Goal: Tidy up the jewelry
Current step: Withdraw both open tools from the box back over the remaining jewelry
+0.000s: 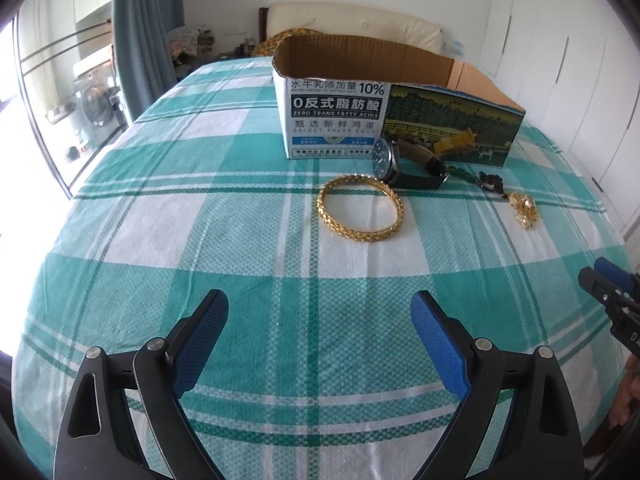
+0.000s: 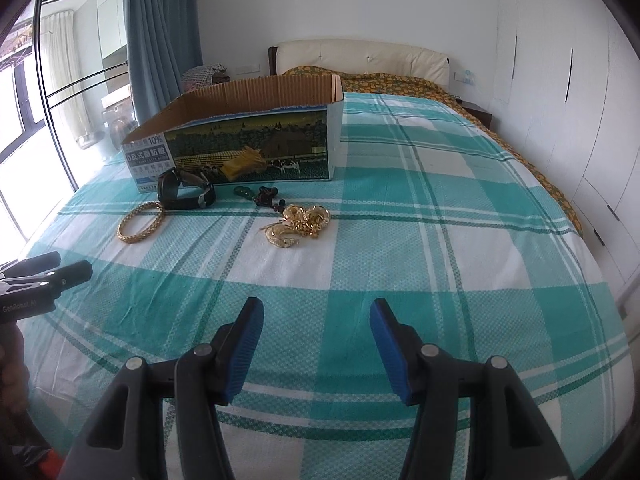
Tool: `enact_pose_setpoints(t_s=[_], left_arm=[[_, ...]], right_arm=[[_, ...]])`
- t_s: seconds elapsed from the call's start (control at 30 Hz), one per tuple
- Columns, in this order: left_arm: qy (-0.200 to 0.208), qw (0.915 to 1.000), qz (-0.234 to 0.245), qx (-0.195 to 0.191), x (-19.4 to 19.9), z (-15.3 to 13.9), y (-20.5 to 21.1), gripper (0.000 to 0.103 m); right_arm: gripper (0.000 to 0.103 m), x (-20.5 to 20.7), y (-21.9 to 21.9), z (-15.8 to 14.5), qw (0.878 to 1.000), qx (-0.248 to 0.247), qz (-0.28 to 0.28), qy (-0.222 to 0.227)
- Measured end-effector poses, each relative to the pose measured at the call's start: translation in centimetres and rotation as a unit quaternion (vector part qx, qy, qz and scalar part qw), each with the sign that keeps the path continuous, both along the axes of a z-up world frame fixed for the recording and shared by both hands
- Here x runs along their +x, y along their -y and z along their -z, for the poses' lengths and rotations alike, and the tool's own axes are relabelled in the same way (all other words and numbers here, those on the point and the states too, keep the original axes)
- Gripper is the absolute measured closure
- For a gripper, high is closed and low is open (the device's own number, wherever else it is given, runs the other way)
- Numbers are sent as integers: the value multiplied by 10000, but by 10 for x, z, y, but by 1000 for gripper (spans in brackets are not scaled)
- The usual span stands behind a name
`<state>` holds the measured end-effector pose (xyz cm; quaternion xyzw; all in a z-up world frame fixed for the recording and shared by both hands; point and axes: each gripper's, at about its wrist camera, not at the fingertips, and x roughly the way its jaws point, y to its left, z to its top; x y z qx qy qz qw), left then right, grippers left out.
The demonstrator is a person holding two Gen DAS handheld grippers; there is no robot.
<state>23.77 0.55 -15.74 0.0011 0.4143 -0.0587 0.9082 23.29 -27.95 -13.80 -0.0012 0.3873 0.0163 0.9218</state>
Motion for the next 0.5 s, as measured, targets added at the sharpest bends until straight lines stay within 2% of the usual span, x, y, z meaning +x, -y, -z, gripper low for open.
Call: enact_pose_setpoints(t_s=[0.23,0.5], left_arm=[[-191,9998,-40,-51,8,10,-2,10],[-270,9996,-27,0,10,13,1,6]], right_arm=[[46,4,5,15,9996,42,39,-273],[46,5,1,19,9995,6,-8,-307]])
